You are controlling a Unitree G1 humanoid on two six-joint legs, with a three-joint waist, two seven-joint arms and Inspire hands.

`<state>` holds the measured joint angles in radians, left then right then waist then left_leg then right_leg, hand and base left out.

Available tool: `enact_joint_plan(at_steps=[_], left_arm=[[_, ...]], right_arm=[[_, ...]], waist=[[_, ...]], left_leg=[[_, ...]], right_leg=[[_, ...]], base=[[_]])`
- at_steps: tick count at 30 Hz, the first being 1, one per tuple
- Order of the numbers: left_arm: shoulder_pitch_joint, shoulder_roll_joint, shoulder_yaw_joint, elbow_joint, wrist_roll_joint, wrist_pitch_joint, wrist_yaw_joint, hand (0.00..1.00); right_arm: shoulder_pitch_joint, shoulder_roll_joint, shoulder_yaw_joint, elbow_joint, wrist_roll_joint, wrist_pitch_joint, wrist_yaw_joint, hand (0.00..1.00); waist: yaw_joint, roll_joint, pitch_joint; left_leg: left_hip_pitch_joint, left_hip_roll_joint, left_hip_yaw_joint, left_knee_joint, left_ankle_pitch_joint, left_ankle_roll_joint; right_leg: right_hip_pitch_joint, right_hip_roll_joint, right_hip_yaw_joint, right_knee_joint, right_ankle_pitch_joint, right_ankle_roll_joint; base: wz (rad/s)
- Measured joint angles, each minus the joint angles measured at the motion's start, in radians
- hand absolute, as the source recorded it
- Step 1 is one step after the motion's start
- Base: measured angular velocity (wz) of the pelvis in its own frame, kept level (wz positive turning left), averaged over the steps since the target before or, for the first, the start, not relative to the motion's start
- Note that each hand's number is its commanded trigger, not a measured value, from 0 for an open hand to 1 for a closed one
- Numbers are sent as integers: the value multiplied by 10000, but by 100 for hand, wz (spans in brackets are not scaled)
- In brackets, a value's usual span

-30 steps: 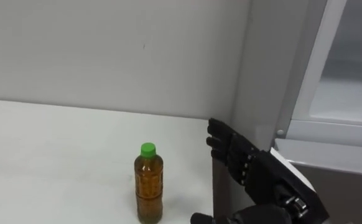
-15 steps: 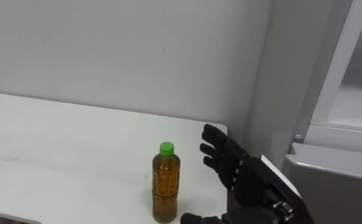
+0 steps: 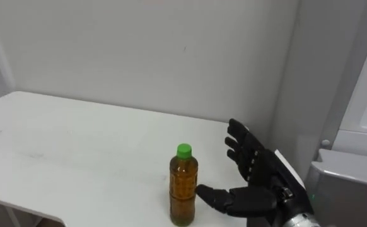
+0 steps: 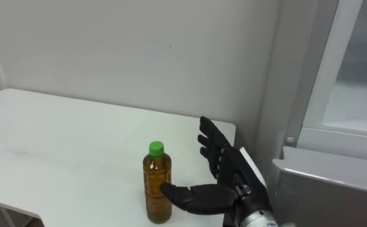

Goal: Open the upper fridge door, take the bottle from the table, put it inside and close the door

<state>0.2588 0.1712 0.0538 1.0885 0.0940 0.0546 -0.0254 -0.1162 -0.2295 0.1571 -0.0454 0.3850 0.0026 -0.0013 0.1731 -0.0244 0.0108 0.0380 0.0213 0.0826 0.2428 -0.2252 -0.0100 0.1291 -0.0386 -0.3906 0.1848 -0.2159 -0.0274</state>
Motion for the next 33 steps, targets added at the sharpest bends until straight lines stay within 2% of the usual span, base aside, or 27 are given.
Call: enact_joint_plan(at_steps=[3,5,8,16,24,29,33], left_arm=[[10,-20,-5,4,101,167,11,0],[26,-24,-23,-9,180,277,16,0],[136,-15,-270,-66,241,289,15,0],[262,-19,-265,-100,484,490,-20,0],[301,-32,-281,-158,506,622,-43,0],[285,-34,-603,-422,489,916,-48,0],[288,-38,-910,-471,467,995,-42,0]], right_arm=[[-8,-2,149,198,-3,-10,-539,0],[-49,-3,274,538,-31,-17,-891,0],[-214,-14,483,1065,-69,-20,-1280,0],[-317,26,587,2054,-66,-18,-1879,0],[-781,280,598,2719,-148,-19,-2269,0],[-1358,379,788,3485,-453,-1,-2298,0],[-1593,414,1006,3752,-468,15,-2501,0]], waist=[[7,32,17],[54,52,0],[108,66,-12],[342,40,-28],[434,39,-28],[533,39,-27],[552,62,-9]], left_leg=[[-145,-13,-77,145,3,6],[-224,-9,-80,161,2,8],[-298,-31,-95,186,26,42],[-482,-202,-393,274,96,150],[-541,-313,-671,274,111,170],[-890,-345,-803,334,173,222],[-1085,-365,-941,349,233,262]], right_leg=[[-24,-10,-126,1,-2,4],[-29,-19,-194,0,-6,9],[-97,-41,-196,-3,-10,14],[-156,-152,-366,13,-51,108],[-92,-245,-793,10,-74,164],[-363,-305,-955,82,-75,173],[-515,-384,-1127,217,-80,181]], base=[[12],[8],[1],[11],[11],[10],[14]])
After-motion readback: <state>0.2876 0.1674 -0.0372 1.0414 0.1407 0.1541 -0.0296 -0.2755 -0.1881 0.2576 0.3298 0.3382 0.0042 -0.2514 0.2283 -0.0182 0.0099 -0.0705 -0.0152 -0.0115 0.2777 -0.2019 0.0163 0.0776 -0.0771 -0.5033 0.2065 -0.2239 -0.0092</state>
